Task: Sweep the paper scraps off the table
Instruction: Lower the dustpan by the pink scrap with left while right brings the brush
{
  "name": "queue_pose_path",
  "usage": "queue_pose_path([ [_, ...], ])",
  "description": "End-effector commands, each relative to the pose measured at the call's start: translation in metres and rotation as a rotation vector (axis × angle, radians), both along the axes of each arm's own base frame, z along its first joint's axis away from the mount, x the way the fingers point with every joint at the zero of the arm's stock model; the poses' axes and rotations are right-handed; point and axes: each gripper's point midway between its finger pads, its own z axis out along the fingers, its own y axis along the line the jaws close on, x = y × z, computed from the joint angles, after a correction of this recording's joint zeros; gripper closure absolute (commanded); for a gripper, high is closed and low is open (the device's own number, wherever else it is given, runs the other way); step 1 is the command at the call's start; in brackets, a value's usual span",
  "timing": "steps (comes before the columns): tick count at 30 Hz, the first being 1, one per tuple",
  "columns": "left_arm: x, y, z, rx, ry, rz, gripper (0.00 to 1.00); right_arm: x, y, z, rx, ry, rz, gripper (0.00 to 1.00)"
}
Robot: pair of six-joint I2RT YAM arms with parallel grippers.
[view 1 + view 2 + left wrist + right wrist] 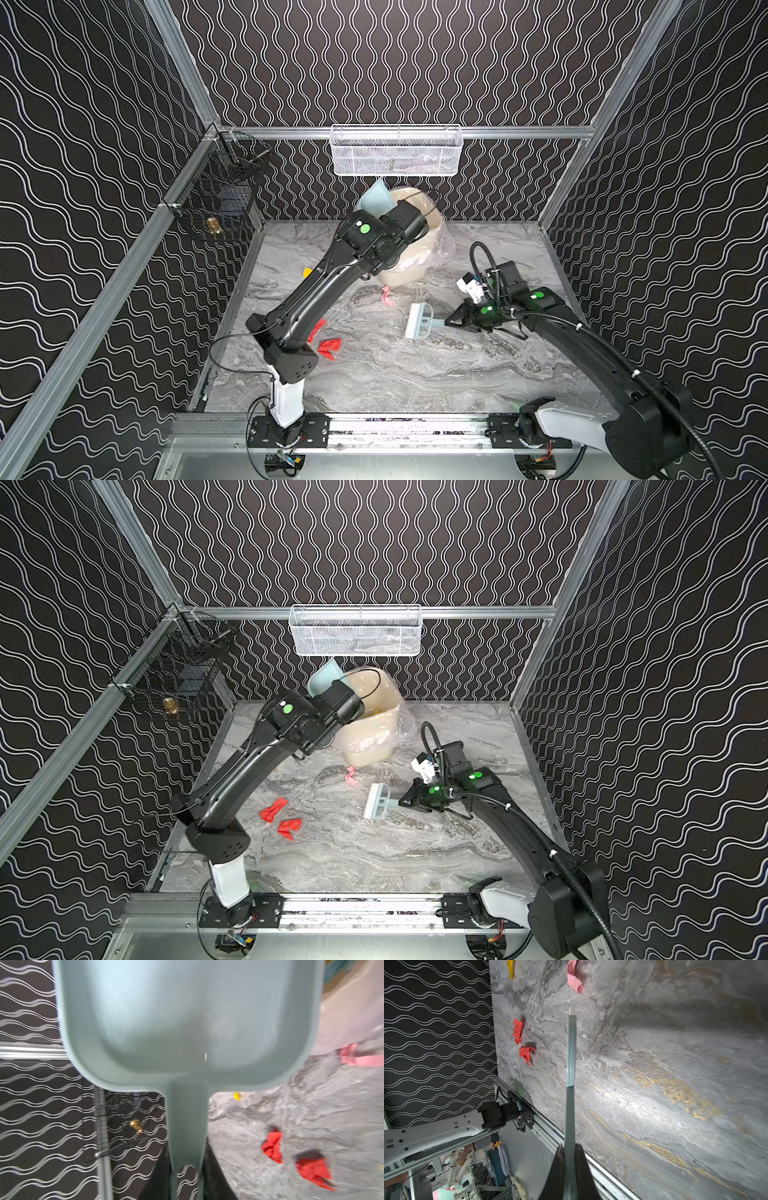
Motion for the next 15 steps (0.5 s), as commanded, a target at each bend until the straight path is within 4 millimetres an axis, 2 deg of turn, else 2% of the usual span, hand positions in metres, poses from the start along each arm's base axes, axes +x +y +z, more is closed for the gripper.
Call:
queue_pose_path([
  [1,-0.012,-0.007,-0.005,-0.206,0.013,0.009,1.0,0.021,0.03,0.009,0.098,-0.063,-0.027,1.0],
  [7,-0.04,-0.007,-0.012,-0.411,0.036,-0.019,1.0,0.039,0.067,-0.006,0.153,-0.083,-0.032,1.0],
  [15,-0.066,-0.009,-0.032,-0.525,0.118,-0.062,1.0,0.075,0.098,-0.026,0.17,-0.077,-0.089,1.0],
])
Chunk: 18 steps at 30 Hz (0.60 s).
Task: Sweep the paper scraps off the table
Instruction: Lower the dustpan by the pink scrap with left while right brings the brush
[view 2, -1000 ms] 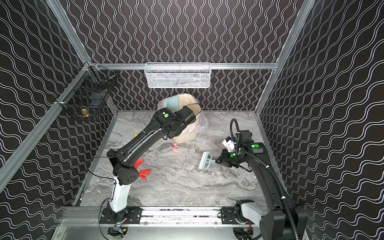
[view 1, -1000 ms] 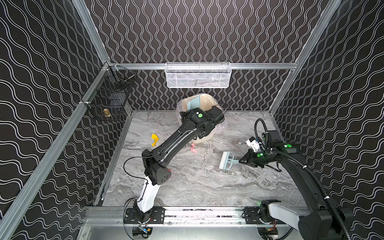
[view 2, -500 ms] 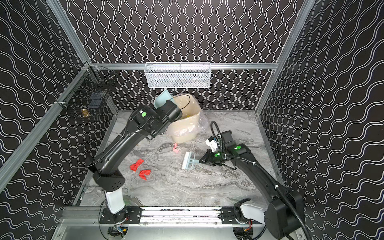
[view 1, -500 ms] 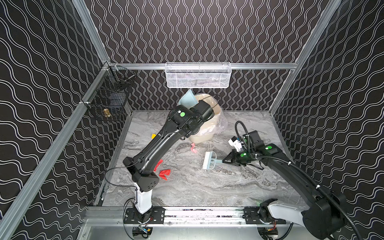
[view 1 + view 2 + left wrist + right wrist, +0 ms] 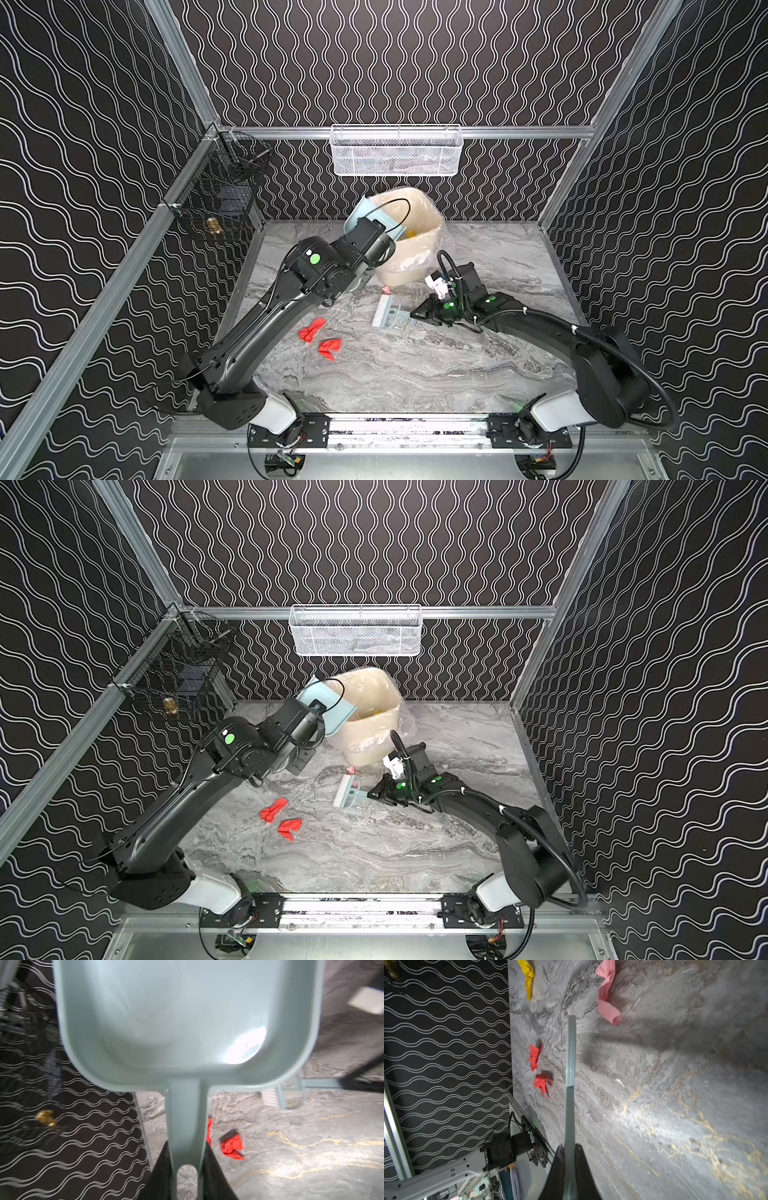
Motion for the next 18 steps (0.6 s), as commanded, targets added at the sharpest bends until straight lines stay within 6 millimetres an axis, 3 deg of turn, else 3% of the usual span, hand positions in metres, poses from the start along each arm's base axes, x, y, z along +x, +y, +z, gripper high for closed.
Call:
queue_pose_path([
  [1,-0.007,-0.014,-0.005,-0.122,0.027,-0.024,1.0,0.029,0.02,0.011,0.044,-0.054,-0.044,1.0],
  [7,-0.021,-0.013,-0.014,-0.168,0.071,-0.038,1.0,0.045,0.028,-0.005,0.023,0.003,-0.1,1.0],
  [11,-0.027,-0.008,-0.017,-0.179,0.078,-0.031,1.0,0.04,0.022,-0.015,0.001,0.053,-0.122,1.0],
  [12,-0.028,-0.007,-0.018,-0.18,0.08,-0.028,1.0,0.033,0.016,-0.026,-0.02,0.08,-0.129,1.0],
  [18,-0.033,-0.007,-0.026,-0.185,0.106,-0.026,1.0,0.014,-0.008,-0.033,-0.059,0.133,-0.167,1.0],
])
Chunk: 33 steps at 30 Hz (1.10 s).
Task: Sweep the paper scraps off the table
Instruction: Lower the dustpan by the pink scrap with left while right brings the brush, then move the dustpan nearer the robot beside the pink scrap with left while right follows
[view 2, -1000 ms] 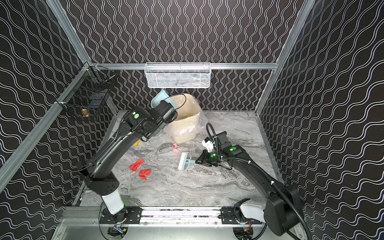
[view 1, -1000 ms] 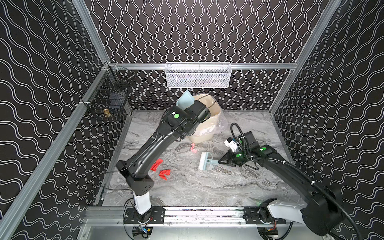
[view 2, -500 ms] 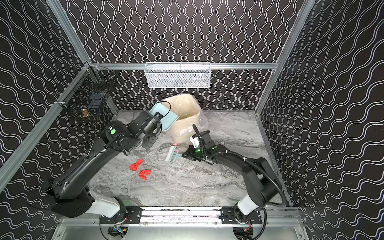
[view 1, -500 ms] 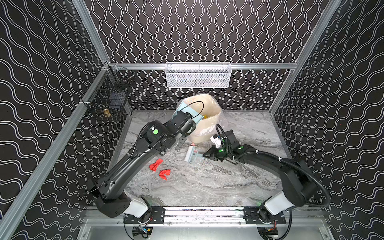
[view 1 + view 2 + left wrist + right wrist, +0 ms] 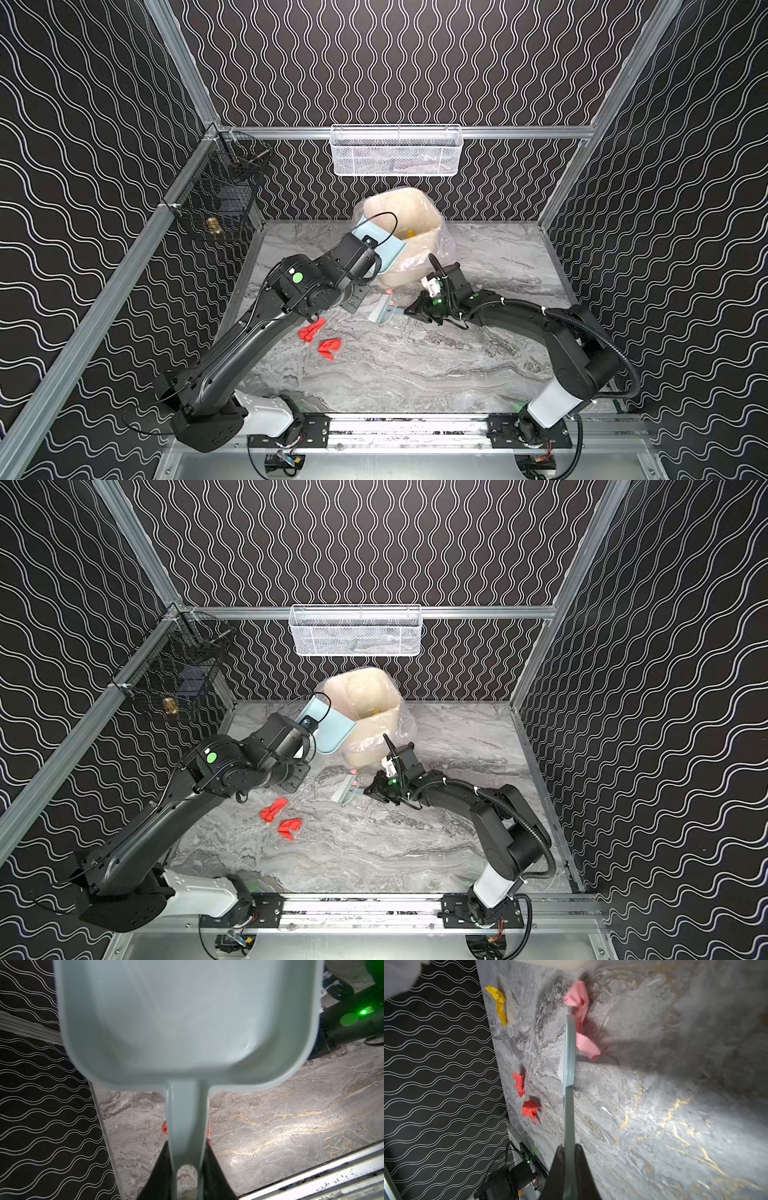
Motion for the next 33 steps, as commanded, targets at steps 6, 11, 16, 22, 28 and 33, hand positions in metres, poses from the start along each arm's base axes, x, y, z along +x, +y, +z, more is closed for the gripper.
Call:
queue_pose_path([
  [6,-0.003,-0.006,-0.008,-0.027,0.024,0.002,1.0,-0.034,-0.046,-0.004,-0.066,0.11,-0.079,1.0],
  [11,-0.006,-0.007,-0.011,-0.024,0.029,0.0,1.0,-0.064,-0.073,0.0,-0.093,0.157,-0.091,1.0],
  [16,-0.008,-0.009,-0.016,-0.016,0.04,-0.008,1.0,-0.063,-0.065,0.035,-0.048,0.074,-0.011,1.0],
  [22,-0.013,-0.018,-0.024,-0.004,0.062,-0.034,1.0,-0.034,-0.057,0.058,-0.019,0.005,-0.012,1.0],
  [28,-0.024,-0.03,-0.04,0.019,0.099,-0.066,1.0,0.004,-0.071,0.044,-0.037,0.003,-0.081,1.0],
  [33,-0.039,-0.046,-0.06,0.045,0.148,-0.116,1.0,-0.001,-0.097,0.027,-0.078,0.059,-0.103,1.0],
])
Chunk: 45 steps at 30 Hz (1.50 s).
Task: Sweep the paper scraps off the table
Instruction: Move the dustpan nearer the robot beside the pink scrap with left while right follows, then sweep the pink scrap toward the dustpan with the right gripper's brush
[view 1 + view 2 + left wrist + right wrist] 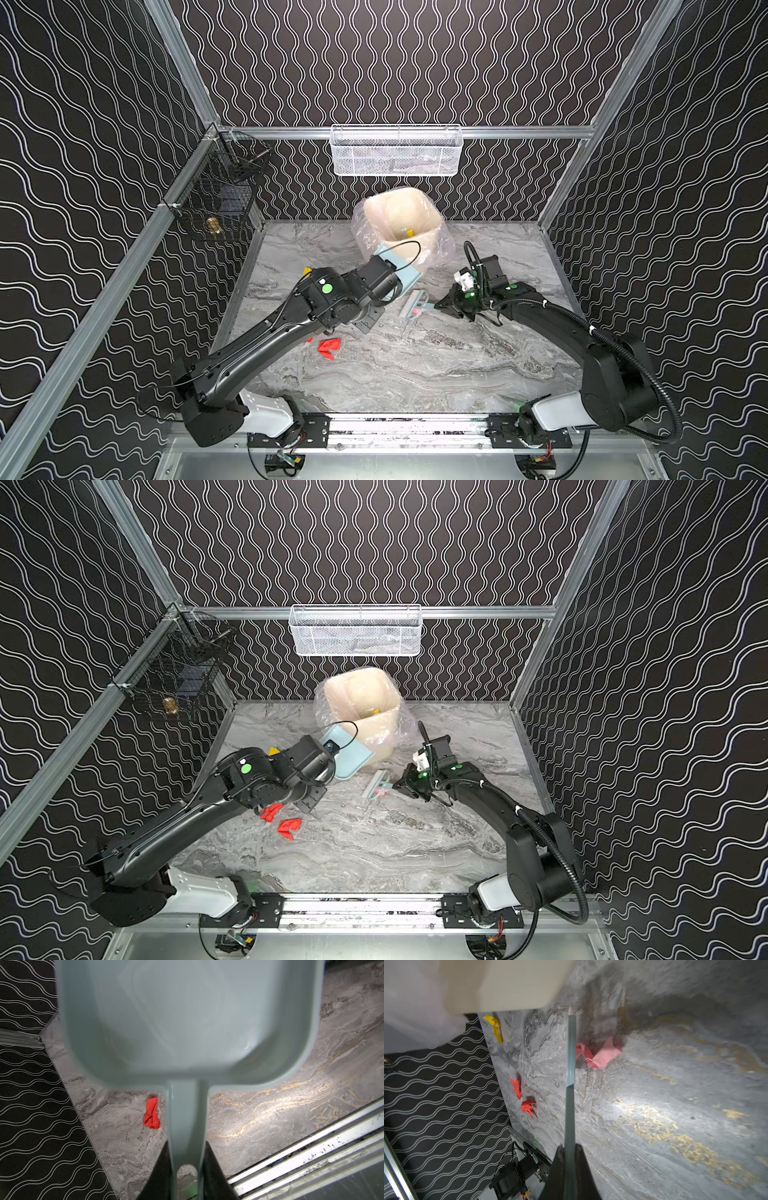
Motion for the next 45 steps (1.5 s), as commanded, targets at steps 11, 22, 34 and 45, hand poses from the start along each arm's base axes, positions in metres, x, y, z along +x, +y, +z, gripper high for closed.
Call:
queue_pose_path([
  [11,-0.042,-0.039,-0.059,0.027,0.142,-0.101,1.0,-0.067,-0.086,-0.018,-0.1,0.135,0.002,1.0],
  [22,-0.056,-0.078,-0.116,0.081,0.238,-0.233,1.0,-0.023,-0.128,0.056,-0.275,-0.041,0.016,1.0],
  [34,-0.057,-0.096,-0.165,0.186,0.307,-0.335,1.0,0.0,-0.168,0.047,-0.661,-0.006,0.068,1.0],
  [45,-0.054,-0.099,-0.187,0.189,0.342,-0.341,1.0,0.004,-0.138,0.034,-0.868,-0.018,0.262,1.0],
])
